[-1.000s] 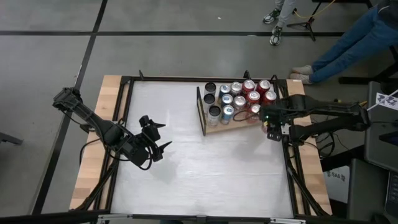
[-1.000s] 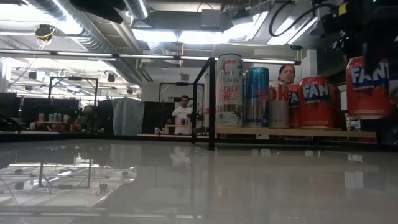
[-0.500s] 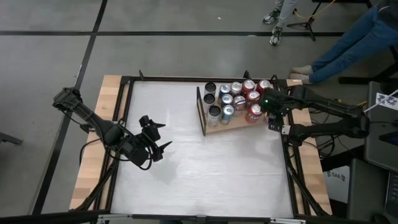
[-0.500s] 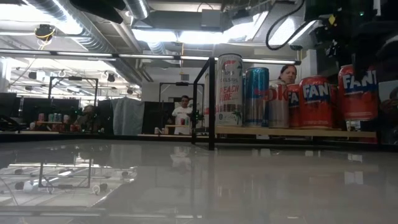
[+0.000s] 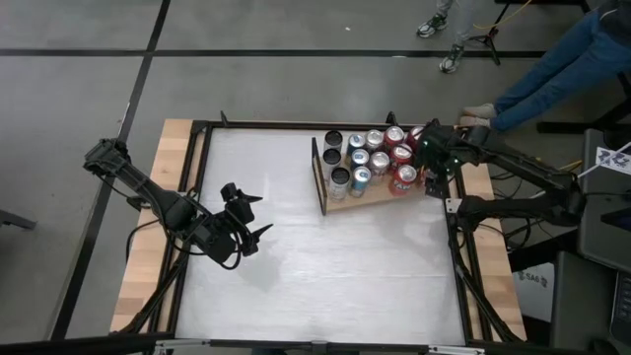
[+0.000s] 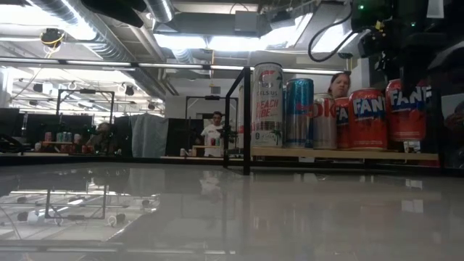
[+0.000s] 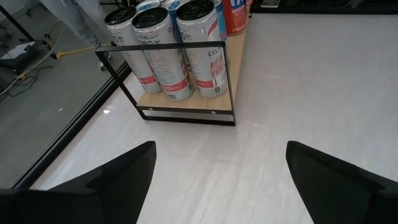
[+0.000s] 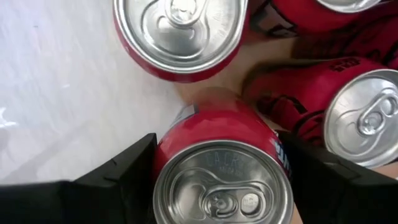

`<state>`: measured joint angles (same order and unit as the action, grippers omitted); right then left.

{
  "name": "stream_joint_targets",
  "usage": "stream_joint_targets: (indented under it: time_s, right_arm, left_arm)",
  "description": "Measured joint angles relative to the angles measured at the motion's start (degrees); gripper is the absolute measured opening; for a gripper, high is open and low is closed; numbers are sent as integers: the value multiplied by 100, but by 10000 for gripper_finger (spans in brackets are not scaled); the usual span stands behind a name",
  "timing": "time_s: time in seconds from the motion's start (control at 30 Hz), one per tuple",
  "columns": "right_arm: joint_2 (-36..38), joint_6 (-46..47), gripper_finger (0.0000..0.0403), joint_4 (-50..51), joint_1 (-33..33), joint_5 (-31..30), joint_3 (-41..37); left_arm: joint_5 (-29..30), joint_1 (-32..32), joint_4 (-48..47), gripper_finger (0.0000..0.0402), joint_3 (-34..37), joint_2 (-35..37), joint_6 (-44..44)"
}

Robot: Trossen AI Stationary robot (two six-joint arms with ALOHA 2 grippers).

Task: Place canned beverage on shelf
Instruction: Put the orange soda can on the shelf aligned with the red soda cans

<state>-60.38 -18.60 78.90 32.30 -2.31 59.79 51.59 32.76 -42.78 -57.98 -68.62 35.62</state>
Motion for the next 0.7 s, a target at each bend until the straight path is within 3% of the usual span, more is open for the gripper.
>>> stream_joint_targets:
  time_s: [0.4, 0.7]
  right_arm:
    - [-57, -396, 282, -257, 156, 55, -16]
    - [-33, -438, 282, -539, 152, 77, -638]
  left_arm:
    - [0, 0, 0, 351, 0, 0, -1]
    - [0, -1, 0, 351, 0, 0, -20]
